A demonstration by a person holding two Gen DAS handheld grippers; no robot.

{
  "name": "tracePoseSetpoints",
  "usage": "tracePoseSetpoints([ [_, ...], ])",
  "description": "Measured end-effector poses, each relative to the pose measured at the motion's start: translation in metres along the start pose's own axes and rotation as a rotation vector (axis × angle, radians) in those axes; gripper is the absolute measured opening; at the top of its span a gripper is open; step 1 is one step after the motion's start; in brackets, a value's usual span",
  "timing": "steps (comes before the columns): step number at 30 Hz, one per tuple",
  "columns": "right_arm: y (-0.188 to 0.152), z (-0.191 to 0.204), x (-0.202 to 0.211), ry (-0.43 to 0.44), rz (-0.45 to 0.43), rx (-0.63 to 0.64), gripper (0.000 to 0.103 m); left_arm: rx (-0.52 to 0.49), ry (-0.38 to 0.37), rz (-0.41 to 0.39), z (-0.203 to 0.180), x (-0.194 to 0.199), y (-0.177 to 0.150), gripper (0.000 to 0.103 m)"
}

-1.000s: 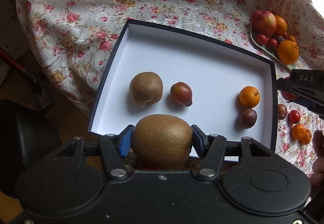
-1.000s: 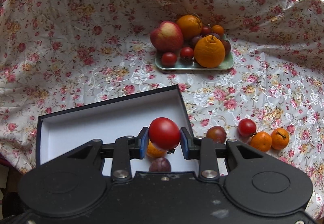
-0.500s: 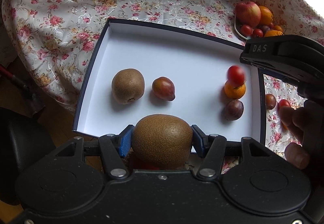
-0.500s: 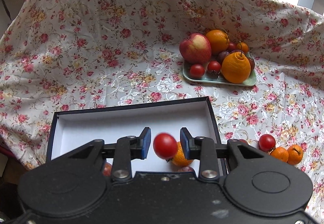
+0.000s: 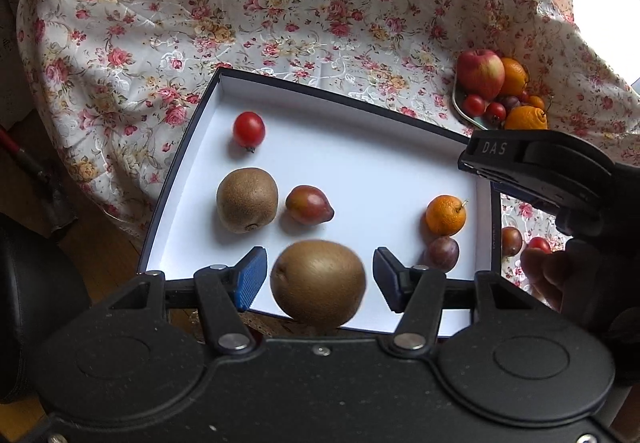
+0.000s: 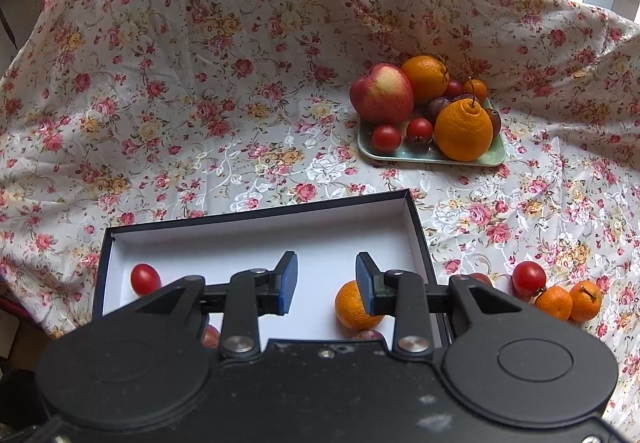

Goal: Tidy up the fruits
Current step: 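Open the right tool to drop the tomato while the left tool releases the kiwi into the box, then move both tools back toward the loose fruits beside the box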

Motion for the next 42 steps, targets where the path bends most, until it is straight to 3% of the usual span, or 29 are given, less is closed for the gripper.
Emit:
tracePoseSetpoints([
  [11,-0.001,0.003,-0.001,-0.004,0.005,0.007,0.034,-0.058,0.062,-0.019,-0.008,0.0,-0.003,0.062],
  [17,-0.002,0.002,-0.004,-0.017,0.018,0.011,0.034,-0.029,0.087,-0.003,-0.003,-0.003,-0.002,0.062],
  [24,-0.004,-0.001,-0.008,-0.028,0.041,0.005,0.034,0.02,0.056,-0.009,0.004,-0.001,-0.001,0.061],
  [42,-0.013,-0.04,0.002,-0.104,0.082,-0.004,0.034,-0.043,0.084,0.006,-0.029,-0.006,-0.007,0.061],
])
Point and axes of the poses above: each gripper's, at about its wrist camera, not at the fingertips, and x roughly against the way its jaws point, z to its left, y to its top, the point moved 7 cm from there along -x, roughly the way its jaws point, and after that the axes turned 14 degrees about z, right-handed, at the moved point
